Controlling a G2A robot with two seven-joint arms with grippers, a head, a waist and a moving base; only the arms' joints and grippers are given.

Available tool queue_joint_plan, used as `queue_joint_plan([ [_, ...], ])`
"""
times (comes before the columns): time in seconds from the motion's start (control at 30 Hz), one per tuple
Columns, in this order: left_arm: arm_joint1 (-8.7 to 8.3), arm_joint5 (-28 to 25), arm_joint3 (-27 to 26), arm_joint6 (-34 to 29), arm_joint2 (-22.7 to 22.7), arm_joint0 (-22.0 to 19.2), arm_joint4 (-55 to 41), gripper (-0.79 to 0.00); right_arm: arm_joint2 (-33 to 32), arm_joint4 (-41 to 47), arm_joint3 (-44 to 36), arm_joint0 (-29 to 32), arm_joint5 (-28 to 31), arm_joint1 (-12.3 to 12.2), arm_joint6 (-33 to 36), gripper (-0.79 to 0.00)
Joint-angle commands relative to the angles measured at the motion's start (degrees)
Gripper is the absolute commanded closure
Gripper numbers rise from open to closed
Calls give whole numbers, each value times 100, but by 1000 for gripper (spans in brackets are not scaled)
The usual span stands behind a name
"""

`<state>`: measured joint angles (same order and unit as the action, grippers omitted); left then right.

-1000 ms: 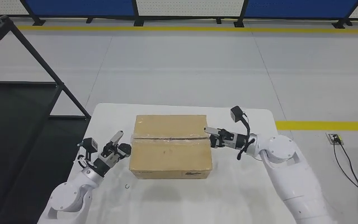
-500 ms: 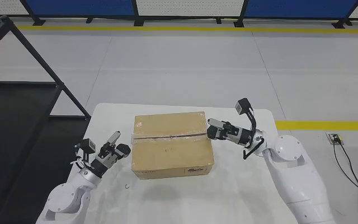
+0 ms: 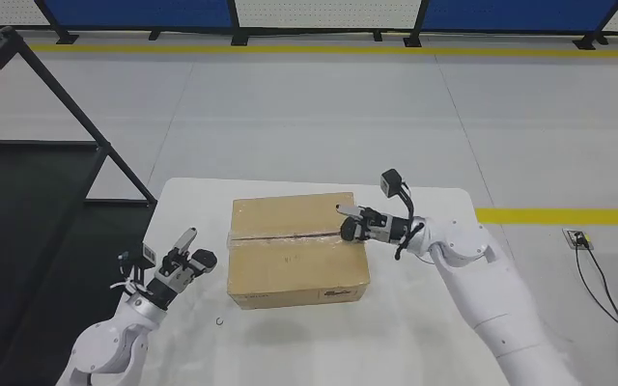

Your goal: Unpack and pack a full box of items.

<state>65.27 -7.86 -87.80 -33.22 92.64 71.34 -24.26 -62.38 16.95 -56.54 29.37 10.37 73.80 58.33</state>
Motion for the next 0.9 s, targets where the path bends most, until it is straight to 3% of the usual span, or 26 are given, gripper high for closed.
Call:
queue_joint_plan([
  [0.0, -6, -10, -9, -9, 38, 33, -18, -785, 176, 60, 149, -127, 19, 71, -40, -785],
  [0.87, -58, -187, 14, -35, 467, 386, -377, -785, 1912, 707, 1938, -1431, 361, 1252, -510, -785],
])
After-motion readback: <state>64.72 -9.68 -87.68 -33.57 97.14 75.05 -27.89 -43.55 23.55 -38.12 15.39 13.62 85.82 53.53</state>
